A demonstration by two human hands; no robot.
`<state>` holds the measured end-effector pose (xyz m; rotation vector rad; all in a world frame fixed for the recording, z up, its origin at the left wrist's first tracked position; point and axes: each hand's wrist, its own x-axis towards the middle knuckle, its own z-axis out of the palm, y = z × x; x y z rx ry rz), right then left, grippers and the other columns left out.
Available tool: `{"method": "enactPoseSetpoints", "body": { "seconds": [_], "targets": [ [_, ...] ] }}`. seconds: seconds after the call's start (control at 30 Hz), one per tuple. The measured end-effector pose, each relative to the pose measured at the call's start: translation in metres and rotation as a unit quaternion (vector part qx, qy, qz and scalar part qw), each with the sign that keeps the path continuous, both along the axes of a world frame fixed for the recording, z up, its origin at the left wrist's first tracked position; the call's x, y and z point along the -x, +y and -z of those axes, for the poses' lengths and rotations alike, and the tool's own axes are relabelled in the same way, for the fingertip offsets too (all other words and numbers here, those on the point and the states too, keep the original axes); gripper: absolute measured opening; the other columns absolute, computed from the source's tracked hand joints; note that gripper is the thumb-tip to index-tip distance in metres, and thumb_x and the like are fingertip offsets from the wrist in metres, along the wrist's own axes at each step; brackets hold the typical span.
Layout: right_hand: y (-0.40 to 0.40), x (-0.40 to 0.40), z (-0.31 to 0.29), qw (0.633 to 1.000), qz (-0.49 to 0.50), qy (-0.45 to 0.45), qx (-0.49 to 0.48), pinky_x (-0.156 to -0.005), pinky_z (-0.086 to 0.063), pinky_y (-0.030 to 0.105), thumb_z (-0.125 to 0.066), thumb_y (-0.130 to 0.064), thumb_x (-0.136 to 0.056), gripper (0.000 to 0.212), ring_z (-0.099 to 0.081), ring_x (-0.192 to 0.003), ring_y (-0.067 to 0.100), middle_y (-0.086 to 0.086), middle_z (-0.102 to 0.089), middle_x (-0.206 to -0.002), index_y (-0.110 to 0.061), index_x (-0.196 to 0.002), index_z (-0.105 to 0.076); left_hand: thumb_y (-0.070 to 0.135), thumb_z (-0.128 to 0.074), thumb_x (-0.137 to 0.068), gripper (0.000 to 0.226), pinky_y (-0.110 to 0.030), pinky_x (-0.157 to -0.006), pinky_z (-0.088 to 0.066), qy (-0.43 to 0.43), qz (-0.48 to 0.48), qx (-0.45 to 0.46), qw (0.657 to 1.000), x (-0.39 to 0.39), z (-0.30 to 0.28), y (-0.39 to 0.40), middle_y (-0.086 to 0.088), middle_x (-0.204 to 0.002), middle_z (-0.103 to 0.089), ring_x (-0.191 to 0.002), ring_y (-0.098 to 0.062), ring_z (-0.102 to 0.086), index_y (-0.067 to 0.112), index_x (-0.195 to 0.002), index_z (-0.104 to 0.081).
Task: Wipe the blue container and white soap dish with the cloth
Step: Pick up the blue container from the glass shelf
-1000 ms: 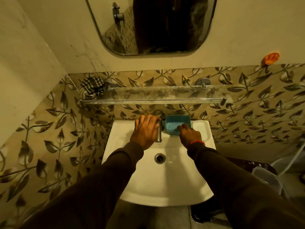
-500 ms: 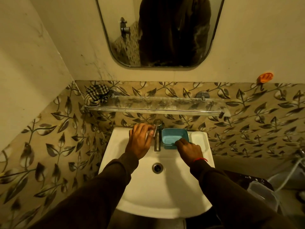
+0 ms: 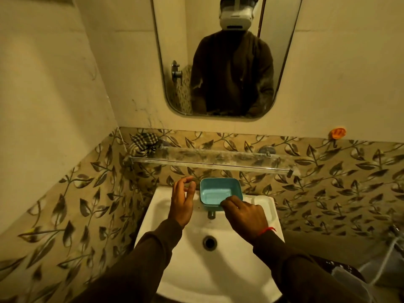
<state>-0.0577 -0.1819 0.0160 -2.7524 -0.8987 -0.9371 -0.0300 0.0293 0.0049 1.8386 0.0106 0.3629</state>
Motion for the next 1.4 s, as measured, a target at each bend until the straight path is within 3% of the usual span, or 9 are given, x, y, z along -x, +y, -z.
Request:
{"method": "enactPoseSetpoints", "body": {
  "seconds": [0.07,0.2,0.37,0.57,0.73,1.03,1.17,1.3,1.4],
  "targets": [
    [0.008,0.002,-0.008,0.999,-0.036,-0.029,-0.006,-0.04,-0.045,0.024,-0.079,-0.025,-0.075,0.034,-0.07,-0.068,0.018,0.0,-0.069,-0.099,-0.02,-0.105,-0.062,0.062,-0.038,-0.097,0.049,-0.031,-0.097,-0.051,0.057,0.016,0.096,0.994,0.002,-0.008,0.0,-0.004,-0.134,-0.057,-0.121,-0.018,-0.058,0.028,-0.13,-0.052],
    [0.035,-0.001,-0.029,0.991,-0.107,-0.068,-0.033,-0.049,-0.055,0.026,-0.075,-0.024,-0.081,0.031,-0.071,-0.076,0.018,0.002,-0.07,-0.103,-0.018,-0.108,-0.061,0.088,-0.031,-0.078,0.086,-0.049,-0.075,-0.06,0.209,0.103,0.338,0.912,0.006,-0.03,0.007,-0.013,-0.119,-0.074,-0.103,-0.031,-0.073,0.028,-0.127,-0.066],
    [0.059,-0.011,-0.052,0.982,-0.158,-0.097,-0.046,-0.054,-0.057,0.03,-0.073,-0.018,-0.082,0.018,-0.07,-0.079,0.018,0.002,-0.072,-0.102,-0.016,-0.101,-0.072,0.089,-0.032,-0.08,0.092,-0.068,-0.09,-0.051,0.191,0.156,0.489,0.837,0.007,-0.053,0.038,-0.022,-0.129,-0.067,-0.113,-0.043,-0.066,0.018,-0.126,-0.071],
    [0.089,-0.025,-0.069,0.969,-0.227,-0.094,-0.018,-0.06,-0.058,0.033,-0.068,-0.019,-0.087,0.018,-0.07,-0.087,0.019,0.002,-0.072,-0.108,-0.016,-0.105,-0.073,0.06,-0.054,-0.083,0.059,-0.048,-0.078,-0.057,0.167,0.151,0.532,0.816,0.011,-0.074,0.08,-0.021,-0.11,-0.073,-0.089,-0.038,-0.072,0.013,-0.11,-0.078],
    [0.111,-0.044,-0.096,0.949,-0.292,-0.062,-0.098,-0.072,-0.055,0.025,-0.053,-0.027,-0.095,0.027,-0.065,-0.095,0.018,0.006,-0.067,-0.115,-0.013,-0.115,-0.066,0.041,-0.056,-0.087,0.047,-0.047,-0.078,-0.057,0.129,0.086,0.587,0.795,0.014,-0.081,0.097,-0.022,-0.106,-0.071,-0.085,-0.039,-0.07,0.006,-0.109,-0.076],
    [0.199,-0.136,-0.142,0.956,-0.166,0.13,-0.203,-0.081,-0.05,0.031,-0.056,-0.016,-0.093,0.028,-0.061,-0.096,0.024,0.007,-0.06,-0.115,-0.013,-0.121,-0.061,0.04,-0.059,-0.09,0.049,-0.053,-0.095,-0.047,0.097,-0.012,0.636,0.765,0.032,-0.08,0.138,-0.024,-0.122,-0.062,-0.098,-0.042,-0.063,0.005,-0.123,-0.067],
    [0.242,-0.169,-0.137,0.964,-0.133,0.223,-0.051,-0.107,-0.041,0.045,-0.059,-0.022,-0.091,0.052,-0.044,-0.13,0.03,0.006,-0.037,-0.149,-0.027,-0.141,-0.043,0.041,-0.06,-0.088,0.048,-0.047,-0.076,-0.056,0.097,-0.036,0.631,0.769,0.04,-0.08,0.149,-0.024,-0.113,-0.066,-0.088,-0.041,-0.065,0.004,-0.117,-0.07],
    [0.271,-0.185,-0.131,0.958,-0.108,0.241,0.11,-0.111,-0.032,0.052,-0.061,-0.045,-0.088,0.064,-0.027,-0.139,0.038,0.001,-0.023,-0.157,-0.038,-0.145,-0.033,0.039,-0.065,-0.082,0.038,-0.045,-0.056,-0.061,0.069,-0.038,0.634,0.769,0.046,-0.09,0.159,-0.021,-0.086,-0.075,-0.066,-0.038,-0.073,0.005,-0.085,-0.081],
    [0.278,-0.193,-0.123,0.95,-0.084,0.268,0.137,-0.113,-0.028,0.055,-0.053,-0.049,-0.092,0.056,-0.022,-0.142,0.038,-0.002,-0.02,-0.159,-0.042,-0.144,-0.034,0.042,-0.067,-0.075,0.04,-0.042,-0.057,-0.061,0.061,-0.03,0.615,0.785,0.044,-0.1,0.167,-0.02,-0.088,-0.075,-0.07,-0.037,-0.072,0.006,-0.087,-0.081]
  ]
}}
